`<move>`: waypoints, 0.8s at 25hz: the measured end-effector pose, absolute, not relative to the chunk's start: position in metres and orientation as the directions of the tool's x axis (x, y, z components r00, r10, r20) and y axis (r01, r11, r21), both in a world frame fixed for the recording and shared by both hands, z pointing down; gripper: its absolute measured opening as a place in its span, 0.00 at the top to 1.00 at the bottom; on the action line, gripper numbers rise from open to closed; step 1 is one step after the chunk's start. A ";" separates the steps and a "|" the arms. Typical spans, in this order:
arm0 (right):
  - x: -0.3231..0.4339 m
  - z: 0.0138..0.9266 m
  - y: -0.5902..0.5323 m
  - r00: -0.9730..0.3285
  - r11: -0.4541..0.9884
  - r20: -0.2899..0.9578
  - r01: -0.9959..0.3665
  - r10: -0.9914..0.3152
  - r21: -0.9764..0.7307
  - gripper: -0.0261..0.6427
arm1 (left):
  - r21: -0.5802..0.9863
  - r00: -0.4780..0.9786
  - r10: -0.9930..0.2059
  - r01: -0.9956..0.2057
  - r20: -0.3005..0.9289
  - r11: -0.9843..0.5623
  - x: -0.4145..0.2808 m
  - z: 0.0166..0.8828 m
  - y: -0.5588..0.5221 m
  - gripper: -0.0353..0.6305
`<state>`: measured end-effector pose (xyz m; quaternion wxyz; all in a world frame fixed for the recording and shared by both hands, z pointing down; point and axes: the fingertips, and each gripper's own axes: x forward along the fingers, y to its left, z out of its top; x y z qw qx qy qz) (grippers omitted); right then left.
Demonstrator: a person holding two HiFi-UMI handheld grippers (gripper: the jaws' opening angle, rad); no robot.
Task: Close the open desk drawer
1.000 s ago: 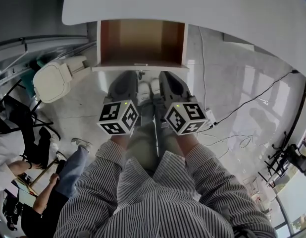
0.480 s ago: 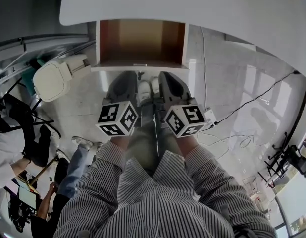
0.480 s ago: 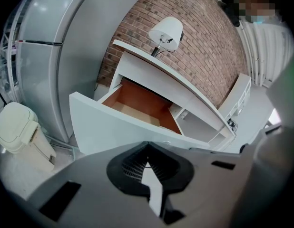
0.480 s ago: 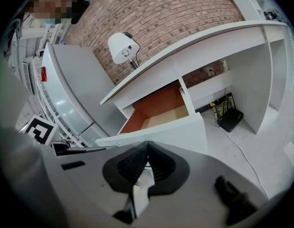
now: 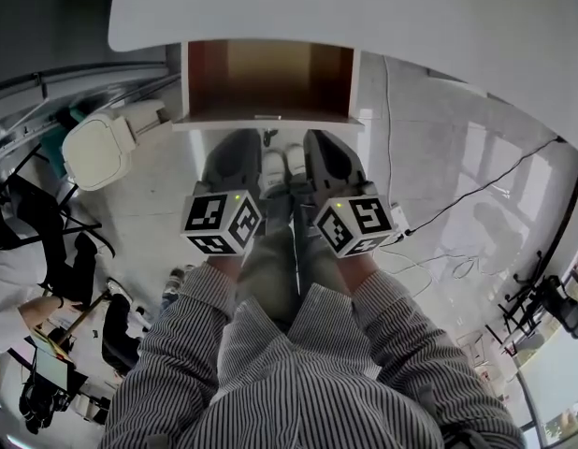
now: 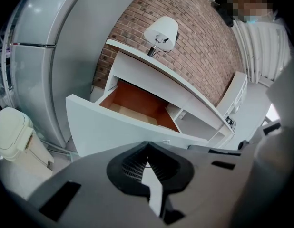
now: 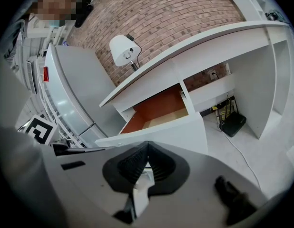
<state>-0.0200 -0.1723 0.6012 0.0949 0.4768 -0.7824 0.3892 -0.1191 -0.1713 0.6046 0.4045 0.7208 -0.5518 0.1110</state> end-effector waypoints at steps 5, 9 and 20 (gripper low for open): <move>-0.018 0.598 -0.180 -0.529 0.243 0.519 -0.819 -0.671 -0.520 0.94 | 0.465 0.364 -0.707 -0.883 0.606 -0.056 -0.117 0.602 -0.180 0.93; -0.021 0.598 -0.188 -0.527 0.240 0.519 -0.819 -0.673 -0.521 0.94 | 0.466 0.366 -0.710 -0.883 0.602 -0.059 -0.120 0.602 -0.187 0.93; -0.024 0.598 -0.224 -0.531 0.251 0.496 -0.814 -0.687 -0.524 0.94 | 0.462 0.361 -0.726 -0.884 0.585 -0.067 -0.124 0.602 -0.225 0.93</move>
